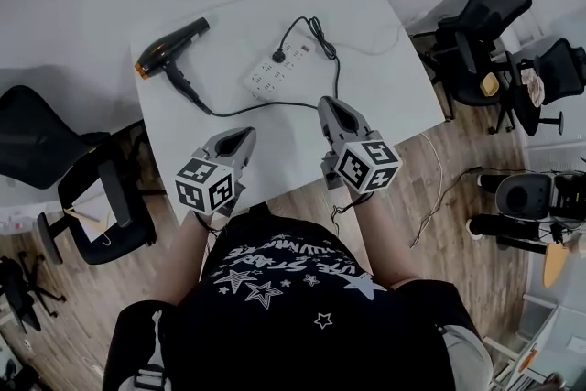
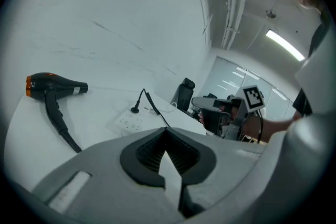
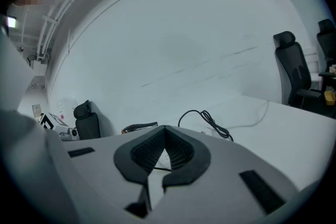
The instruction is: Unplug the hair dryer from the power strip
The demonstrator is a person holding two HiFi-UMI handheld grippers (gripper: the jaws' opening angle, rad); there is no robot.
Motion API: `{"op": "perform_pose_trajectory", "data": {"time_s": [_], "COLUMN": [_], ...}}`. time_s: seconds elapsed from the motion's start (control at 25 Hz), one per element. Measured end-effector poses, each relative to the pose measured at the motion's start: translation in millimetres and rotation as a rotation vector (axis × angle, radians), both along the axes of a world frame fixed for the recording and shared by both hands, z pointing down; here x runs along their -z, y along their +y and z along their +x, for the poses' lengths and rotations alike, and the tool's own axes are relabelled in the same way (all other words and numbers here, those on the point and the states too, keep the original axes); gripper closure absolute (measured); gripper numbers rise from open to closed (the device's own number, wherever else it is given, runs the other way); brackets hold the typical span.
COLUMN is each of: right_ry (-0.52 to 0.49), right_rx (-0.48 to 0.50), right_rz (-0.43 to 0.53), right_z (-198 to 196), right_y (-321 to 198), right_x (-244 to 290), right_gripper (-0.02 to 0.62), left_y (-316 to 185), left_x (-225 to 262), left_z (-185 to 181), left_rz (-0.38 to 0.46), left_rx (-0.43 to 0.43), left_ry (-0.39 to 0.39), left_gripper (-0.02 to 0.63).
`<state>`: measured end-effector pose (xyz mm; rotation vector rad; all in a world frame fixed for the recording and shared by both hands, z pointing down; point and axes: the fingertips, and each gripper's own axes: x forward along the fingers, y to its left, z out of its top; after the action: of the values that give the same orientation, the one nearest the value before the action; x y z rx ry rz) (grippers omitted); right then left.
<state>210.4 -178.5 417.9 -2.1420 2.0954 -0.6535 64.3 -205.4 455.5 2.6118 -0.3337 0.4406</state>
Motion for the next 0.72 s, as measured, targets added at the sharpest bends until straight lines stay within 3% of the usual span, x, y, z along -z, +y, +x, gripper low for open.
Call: {"op": "perform_pose_trajectory", "data": {"time_s": [0.28, 0.72], "right_ry": [0.025, 0.04], "right_rx": [0.068, 0.298], "right_rz": [-0.025, -0.028], "right_z": [14, 60], "right_y": [-19, -64], "right_x": [-8, -15], "right_gripper": [0.586, 0.586], "left_y": [-22, -44], "left_x": [-1, -19], "left_z": [22, 52], "left_rz": [0.03, 0.028], "left_rx": [0.031, 0.281], "left_ry": [-0.005, -0.083], "left_gripper": [0.598, 0.598]}}
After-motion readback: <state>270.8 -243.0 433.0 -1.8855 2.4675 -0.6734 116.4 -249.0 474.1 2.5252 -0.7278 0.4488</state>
